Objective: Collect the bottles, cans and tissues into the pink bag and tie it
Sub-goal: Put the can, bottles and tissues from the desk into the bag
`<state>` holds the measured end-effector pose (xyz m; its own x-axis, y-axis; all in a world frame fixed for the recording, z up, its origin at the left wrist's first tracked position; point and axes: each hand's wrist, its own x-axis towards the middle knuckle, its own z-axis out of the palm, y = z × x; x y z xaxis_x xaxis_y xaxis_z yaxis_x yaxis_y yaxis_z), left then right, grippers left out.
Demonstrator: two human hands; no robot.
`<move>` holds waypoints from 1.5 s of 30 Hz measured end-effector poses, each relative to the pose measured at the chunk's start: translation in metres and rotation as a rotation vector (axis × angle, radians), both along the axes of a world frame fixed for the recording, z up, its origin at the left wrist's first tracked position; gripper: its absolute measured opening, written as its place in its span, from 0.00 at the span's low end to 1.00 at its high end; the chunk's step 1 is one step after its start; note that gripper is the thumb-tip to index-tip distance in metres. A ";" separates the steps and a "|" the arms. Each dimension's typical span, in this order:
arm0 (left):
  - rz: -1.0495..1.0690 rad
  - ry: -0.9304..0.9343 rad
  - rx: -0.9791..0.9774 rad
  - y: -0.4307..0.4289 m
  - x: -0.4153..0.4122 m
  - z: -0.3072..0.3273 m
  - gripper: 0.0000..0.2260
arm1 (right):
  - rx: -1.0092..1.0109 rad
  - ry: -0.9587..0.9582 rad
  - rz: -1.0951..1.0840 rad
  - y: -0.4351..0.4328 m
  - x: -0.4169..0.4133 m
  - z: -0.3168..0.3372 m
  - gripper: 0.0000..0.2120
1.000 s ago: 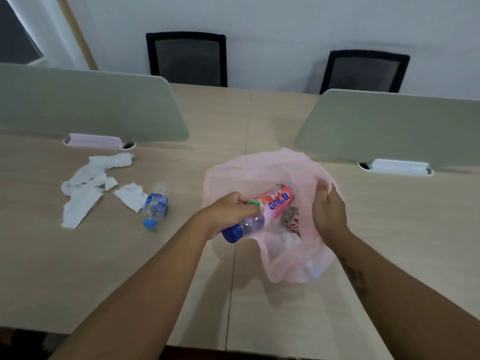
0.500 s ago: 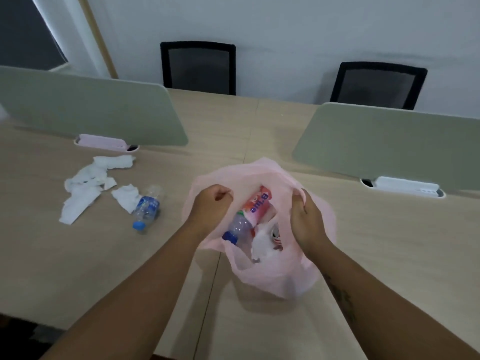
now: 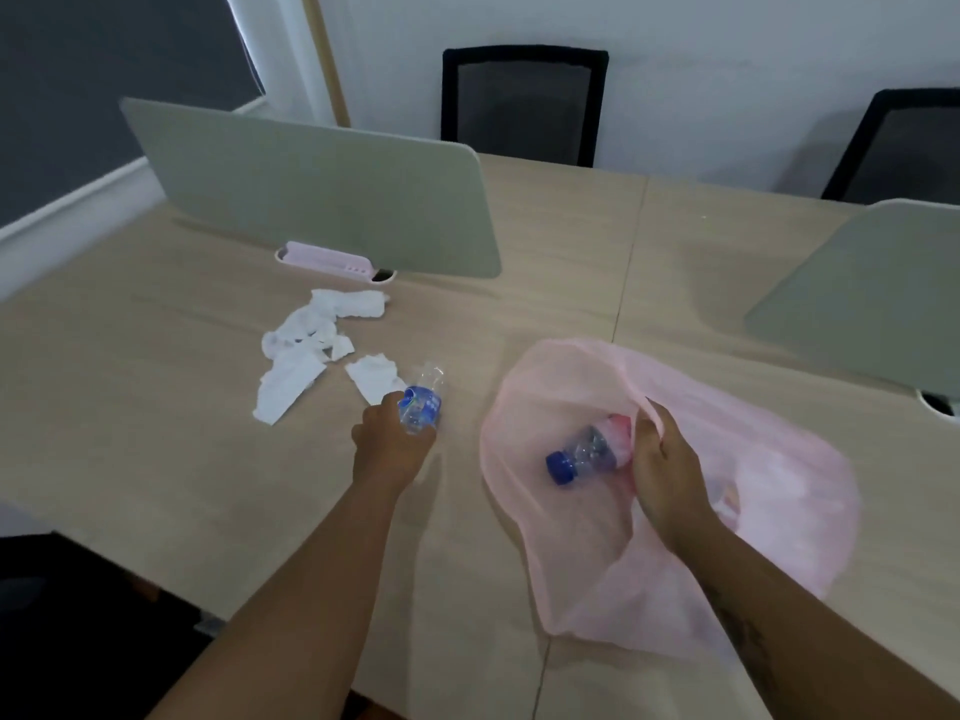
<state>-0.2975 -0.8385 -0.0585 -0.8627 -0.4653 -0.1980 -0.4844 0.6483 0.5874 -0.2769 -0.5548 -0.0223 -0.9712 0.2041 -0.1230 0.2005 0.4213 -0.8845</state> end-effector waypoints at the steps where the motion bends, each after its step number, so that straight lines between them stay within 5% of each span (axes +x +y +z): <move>1: -0.025 -0.001 0.014 -0.003 -0.007 -0.007 0.29 | 0.019 -0.001 -0.011 -0.003 -0.003 -0.003 0.18; 6: -0.047 0.020 0.109 -0.014 -0.021 -0.023 0.26 | 0.093 -0.015 -0.093 -0.009 -0.009 -0.012 0.18; 11: -0.040 0.081 0.474 -0.008 -0.034 0.005 0.23 | 0.085 -0.006 -0.168 -0.010 -0.010 -0.005 0.19; 16: -0.453 -0.130 0.648 0.033 -0.039 0.035 0.18 | 0.062 -0.005 -0.277 -0.001 -0.002 0.004 0.20; 24: -0.737 -0.236 0.692 0.111 -0.038 0.015 0.13 | 0.111 0.034 -0.297 0.013 -0.001 0.023 0.20; 27: -0.572 0.003 0.585 0.096 -0.047 0.010 0.05 | 0.128 -0.001 -0.273 0.016 -0.009 0.021 0.21; 31: -0.316 0.197 0.201 0.029 -0.071 -0.001 0.12 | 0.131 -0.007 -0.204 -0.002 -0.018 0.011 0.21; 37: -0.129 -0.061 -0.323 -0.072 -0.095 -0.038 0.38 | 0.218 -0.055 0.009 -0.059 -0.044 -0.012 0.18; 41: -0.050 -0.159 -0.358 -0.108 -0.107 -0.054 0.51 | 0.260 -0.055 0.122 -0.098 -0.062 -0.024 0.19; 45: -0.023 -0.202 -0.330 -0.153 -0.109 -0.064 0.52 | 0.262 -0.048 0.204 -0.132 -0.075 -0.028 0.19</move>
<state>-0.4069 -0.9915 -0.1228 -0.8328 -0.5129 -0.2080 -0.5518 0.7988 0.2395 -0.3519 -0.6870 -0.0501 -0.9897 0.0369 -0.1382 0.1272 0.6689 -0.7324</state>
